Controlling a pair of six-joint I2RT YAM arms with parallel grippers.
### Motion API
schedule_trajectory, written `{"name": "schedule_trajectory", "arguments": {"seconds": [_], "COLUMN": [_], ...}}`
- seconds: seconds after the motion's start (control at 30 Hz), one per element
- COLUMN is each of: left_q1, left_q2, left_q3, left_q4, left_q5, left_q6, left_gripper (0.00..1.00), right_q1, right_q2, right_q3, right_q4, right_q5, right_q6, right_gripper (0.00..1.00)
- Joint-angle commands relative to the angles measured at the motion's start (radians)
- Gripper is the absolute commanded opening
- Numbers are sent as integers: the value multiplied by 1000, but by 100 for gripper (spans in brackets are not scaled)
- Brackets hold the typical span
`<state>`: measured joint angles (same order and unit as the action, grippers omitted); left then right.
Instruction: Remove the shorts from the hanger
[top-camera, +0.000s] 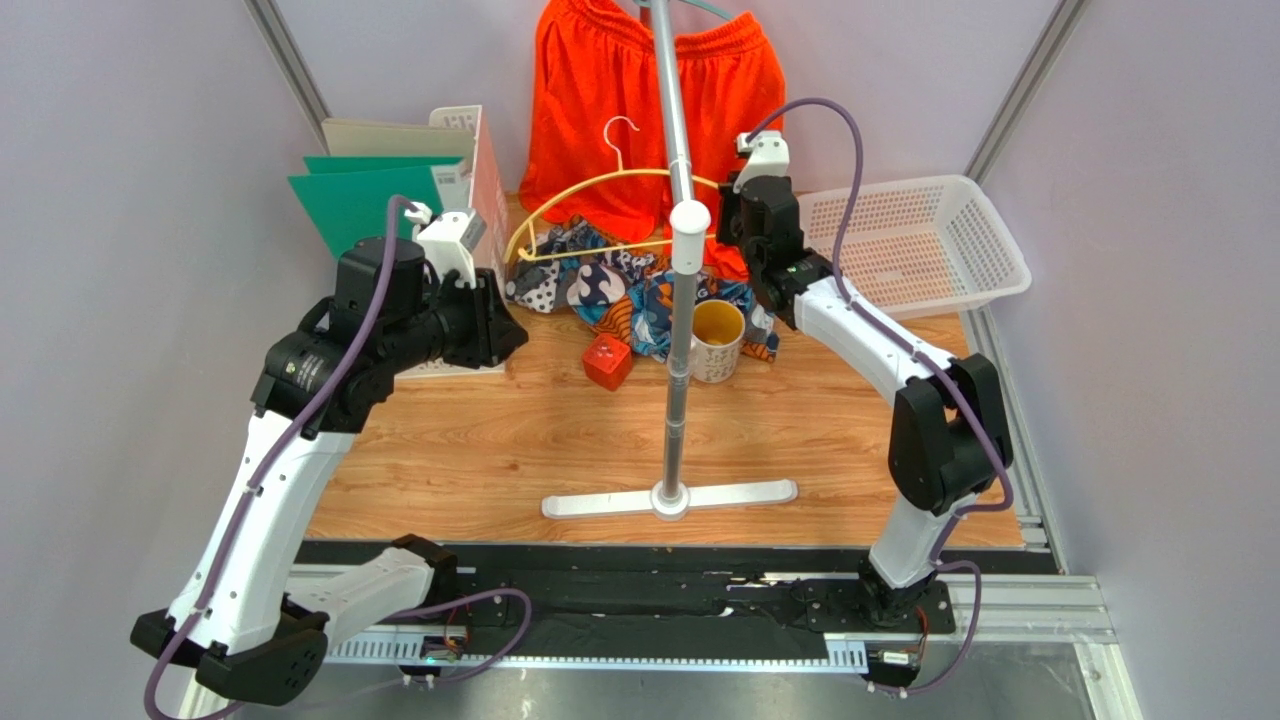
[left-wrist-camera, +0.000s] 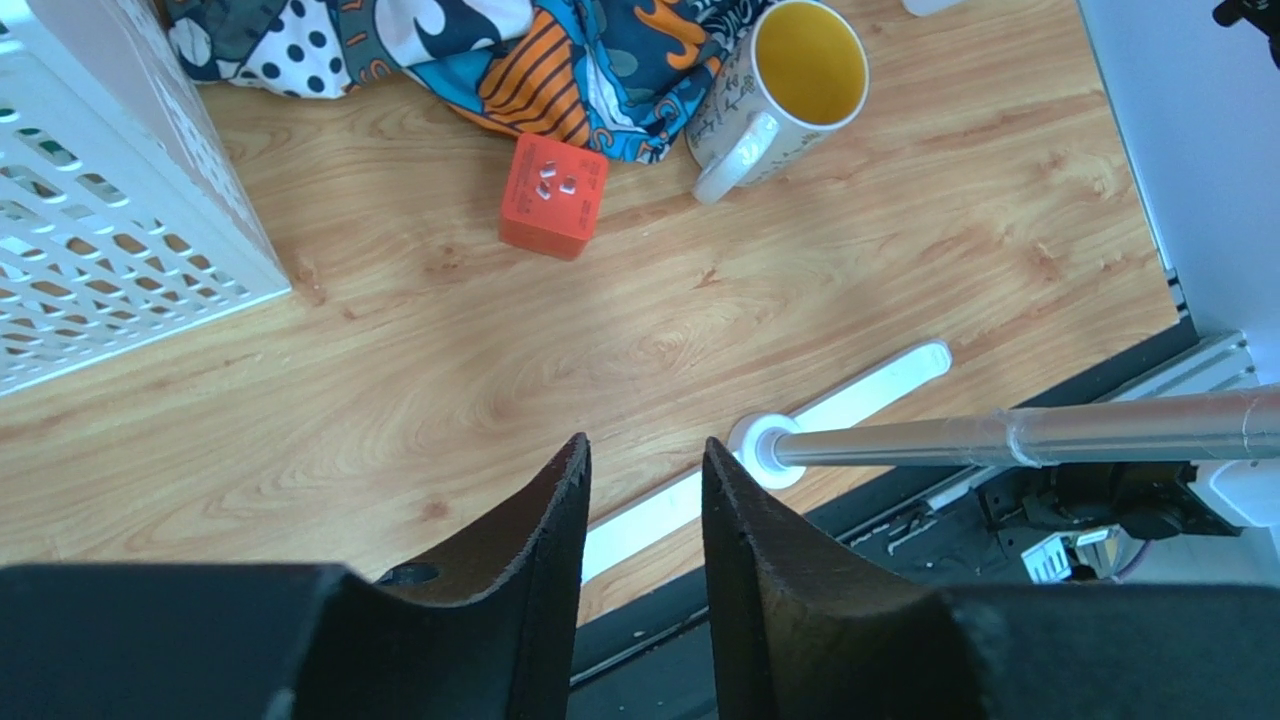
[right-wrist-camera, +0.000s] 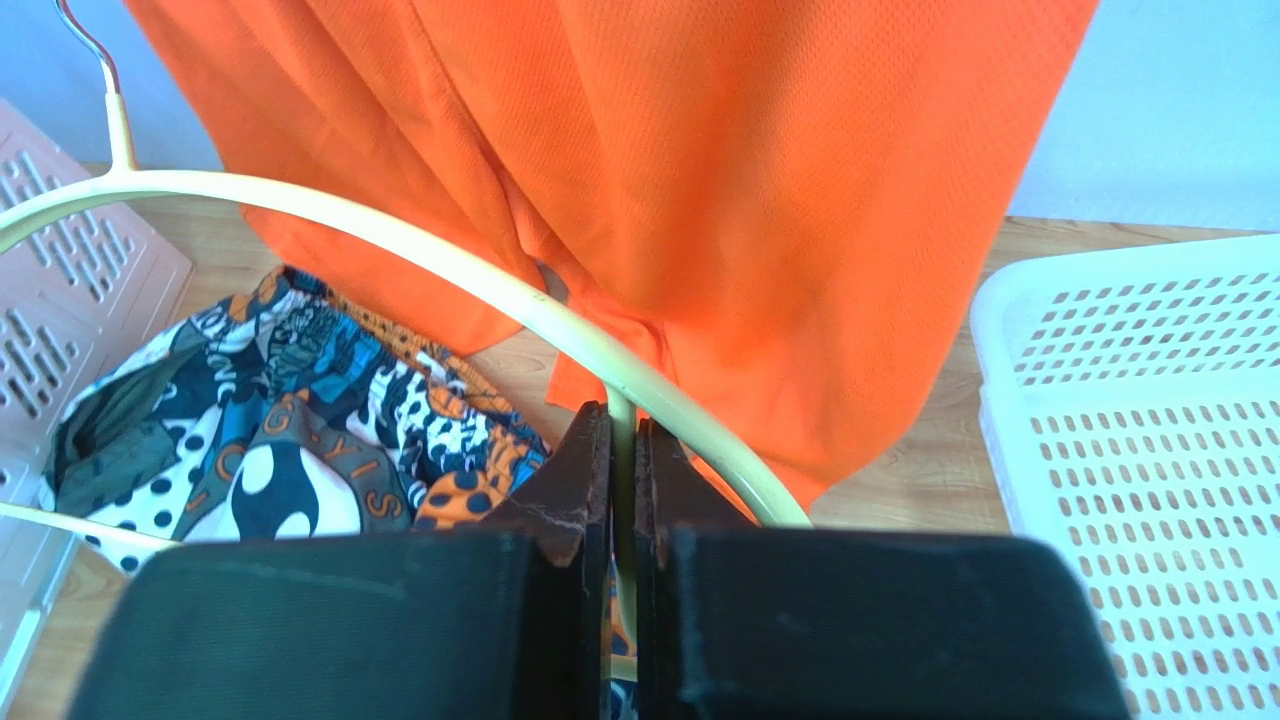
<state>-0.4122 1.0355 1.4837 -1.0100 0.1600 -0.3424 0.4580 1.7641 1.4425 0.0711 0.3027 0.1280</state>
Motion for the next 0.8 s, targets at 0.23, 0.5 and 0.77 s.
{"name": "schedule_trajectory", "arguments": {"seconds": [0.23, 0.5, 0.77], "left_q1": [-2, -2, -2], "left_q2": [1, -15, -40], "left_q3": [-16, -11, -17], "left_q4": [19, 25, 19], "left_q5": [59, 46, 3], "left_q6": [-20, -3, 29], "left_gripper": [48, 55, 64], "right_q1": [5, 5, 5], "right_q2": [-129, -117, -88], "right_q3": [-16, 117, 248], "right_q4": [127, 96, 85], "right_q5": [-28, 12, -37], "right_q6": [-111, -198, -258], "right_gripper": [0, 0, 0]}}
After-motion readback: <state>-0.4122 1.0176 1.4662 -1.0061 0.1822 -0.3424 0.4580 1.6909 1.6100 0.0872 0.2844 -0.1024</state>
